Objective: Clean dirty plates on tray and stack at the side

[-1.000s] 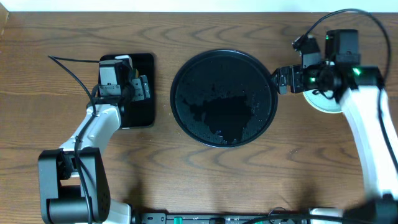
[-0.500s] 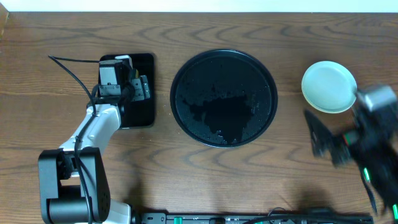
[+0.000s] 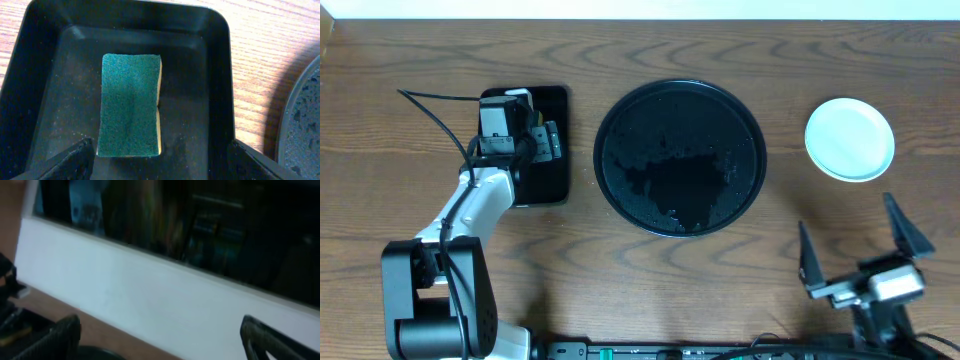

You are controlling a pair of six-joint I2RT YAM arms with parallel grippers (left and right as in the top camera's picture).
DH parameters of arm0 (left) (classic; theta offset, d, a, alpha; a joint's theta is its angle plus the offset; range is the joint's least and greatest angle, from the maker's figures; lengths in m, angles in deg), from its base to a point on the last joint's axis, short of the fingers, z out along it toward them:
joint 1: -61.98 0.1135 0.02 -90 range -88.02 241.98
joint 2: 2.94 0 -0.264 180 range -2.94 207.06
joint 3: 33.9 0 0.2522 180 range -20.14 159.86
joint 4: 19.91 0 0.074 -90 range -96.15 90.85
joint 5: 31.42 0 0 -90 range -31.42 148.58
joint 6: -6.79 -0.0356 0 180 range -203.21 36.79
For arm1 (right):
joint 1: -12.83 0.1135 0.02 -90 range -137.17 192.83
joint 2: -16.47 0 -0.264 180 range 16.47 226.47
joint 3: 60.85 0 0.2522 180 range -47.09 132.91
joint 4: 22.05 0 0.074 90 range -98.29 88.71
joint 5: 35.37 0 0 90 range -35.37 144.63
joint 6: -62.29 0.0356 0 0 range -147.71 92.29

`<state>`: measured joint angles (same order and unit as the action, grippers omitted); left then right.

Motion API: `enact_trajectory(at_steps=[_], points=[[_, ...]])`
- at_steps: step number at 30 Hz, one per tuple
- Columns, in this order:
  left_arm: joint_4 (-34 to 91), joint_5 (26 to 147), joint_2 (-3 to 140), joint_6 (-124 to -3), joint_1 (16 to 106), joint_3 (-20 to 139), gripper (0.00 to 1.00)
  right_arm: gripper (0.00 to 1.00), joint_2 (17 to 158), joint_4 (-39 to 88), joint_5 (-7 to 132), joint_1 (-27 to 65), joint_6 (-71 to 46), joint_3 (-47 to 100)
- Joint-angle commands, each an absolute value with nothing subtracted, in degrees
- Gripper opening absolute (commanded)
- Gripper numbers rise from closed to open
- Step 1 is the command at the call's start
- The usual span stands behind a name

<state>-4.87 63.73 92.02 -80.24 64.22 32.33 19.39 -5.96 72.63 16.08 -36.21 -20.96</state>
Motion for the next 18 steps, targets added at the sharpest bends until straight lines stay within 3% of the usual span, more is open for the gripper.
enact_trajectory(at_steps=[1,15,18], points=[[-4.8,63.0,92.2,-80.2,64.5,32.8,0.85,0.99,16.7,-14.3,71.9,14.9,-29.4,-29.7],[-4.8,63.0,92.2,-80.2,64.5,32.8,0.85,0.99,16.8,-16.9,61.9,15.2,-26.9,-46.8],[-4.8,63.0,92.2,-80.2,64.5,32.8,0.85,0.99,16.7,-12.5,61.3,15.3,-26.9,-46.8]])
